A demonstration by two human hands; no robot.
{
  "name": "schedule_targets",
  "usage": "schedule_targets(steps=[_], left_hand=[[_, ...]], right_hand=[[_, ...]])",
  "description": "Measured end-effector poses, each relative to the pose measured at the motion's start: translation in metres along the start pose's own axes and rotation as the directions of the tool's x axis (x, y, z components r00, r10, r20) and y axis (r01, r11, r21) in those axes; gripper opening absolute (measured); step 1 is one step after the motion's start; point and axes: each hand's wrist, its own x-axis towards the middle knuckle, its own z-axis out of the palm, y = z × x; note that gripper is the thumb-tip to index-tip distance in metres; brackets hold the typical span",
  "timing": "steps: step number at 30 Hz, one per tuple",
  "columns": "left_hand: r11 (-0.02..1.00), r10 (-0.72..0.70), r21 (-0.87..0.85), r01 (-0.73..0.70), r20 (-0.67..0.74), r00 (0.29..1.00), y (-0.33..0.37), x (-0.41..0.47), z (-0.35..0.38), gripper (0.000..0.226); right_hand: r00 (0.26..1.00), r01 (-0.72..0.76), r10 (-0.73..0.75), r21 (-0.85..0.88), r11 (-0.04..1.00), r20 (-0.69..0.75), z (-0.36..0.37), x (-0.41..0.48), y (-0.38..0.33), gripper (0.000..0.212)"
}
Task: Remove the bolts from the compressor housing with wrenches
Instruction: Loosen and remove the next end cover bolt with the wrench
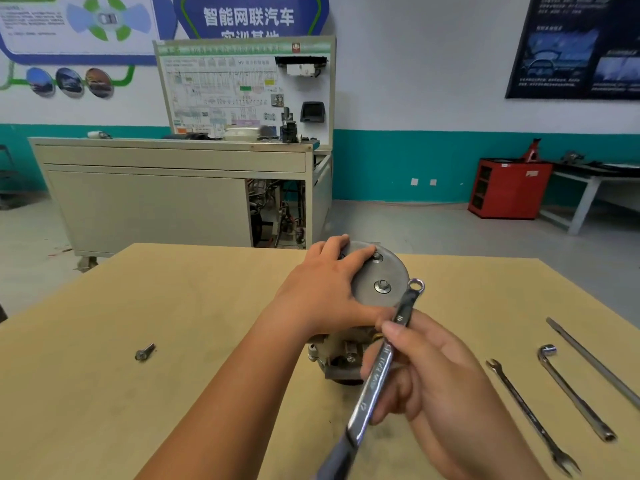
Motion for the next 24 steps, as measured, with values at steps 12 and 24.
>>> schedule_targets(steps=[12,24], left_hand=[[0.995,0.037,0.090,-0.036,-0.004,0.999,-0.004,0.004,0.002,0.074],[0.997,0.021,0.072,-0.020,-0.015,1.000,0.000,0.003,0.003,0.079]], right_hand=[[0.996,-0.082,0.081,0.026,0.996,0.037,0.007,0.029,0.007,0.017],[0.995,-0.084,0.086,0.032,0.996,-0.052,-0.008,0.033,0.002,0.022]])
